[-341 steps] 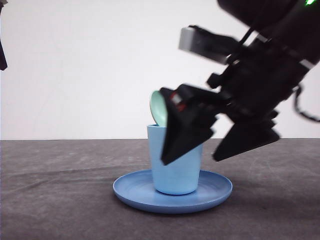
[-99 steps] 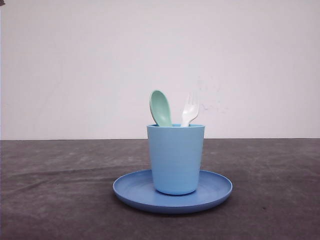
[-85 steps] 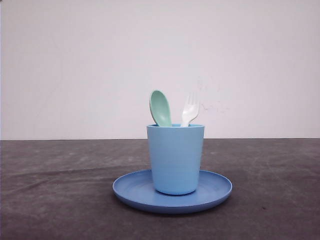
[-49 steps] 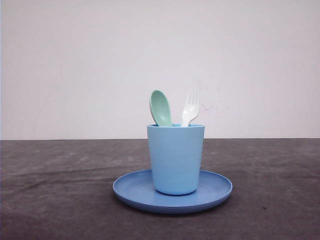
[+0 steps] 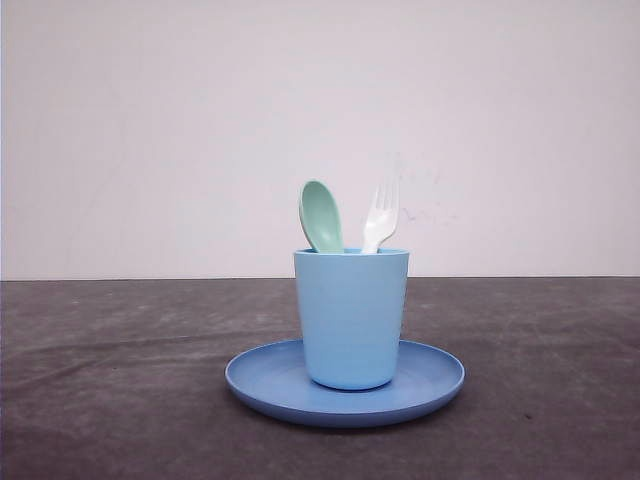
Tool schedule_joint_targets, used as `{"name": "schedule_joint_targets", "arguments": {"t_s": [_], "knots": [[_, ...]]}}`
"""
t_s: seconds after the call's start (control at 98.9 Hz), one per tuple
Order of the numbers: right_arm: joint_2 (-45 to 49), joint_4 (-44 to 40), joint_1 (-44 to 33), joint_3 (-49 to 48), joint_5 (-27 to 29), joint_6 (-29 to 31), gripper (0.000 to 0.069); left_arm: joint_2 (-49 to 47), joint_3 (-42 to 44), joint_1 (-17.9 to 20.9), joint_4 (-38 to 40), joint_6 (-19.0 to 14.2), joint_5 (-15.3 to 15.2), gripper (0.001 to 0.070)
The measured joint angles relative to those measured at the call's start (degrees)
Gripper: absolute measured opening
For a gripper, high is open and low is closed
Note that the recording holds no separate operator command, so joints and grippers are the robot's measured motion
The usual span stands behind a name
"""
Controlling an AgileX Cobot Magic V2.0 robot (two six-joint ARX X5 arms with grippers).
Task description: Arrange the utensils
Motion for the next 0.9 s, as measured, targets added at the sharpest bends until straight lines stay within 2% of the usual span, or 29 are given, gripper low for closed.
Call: {"name": "schedule_joint_targets", "arguments": {"t_s": [0.132, 0.9], "knots": [[0.0, 0.2, 0.0, 0.0, 0.0, 0.0, 0.0014, -2.7, 0.0, 0.0, 0.0, 0.0, 0.0, 0.0014], [0.0, 0.3, 0.0, 0.0, 0.0, 0.0, 0.0014, -2.6, 0.0, 0.0, 0.0, -0.2, 0.0, 0.0014]]}}
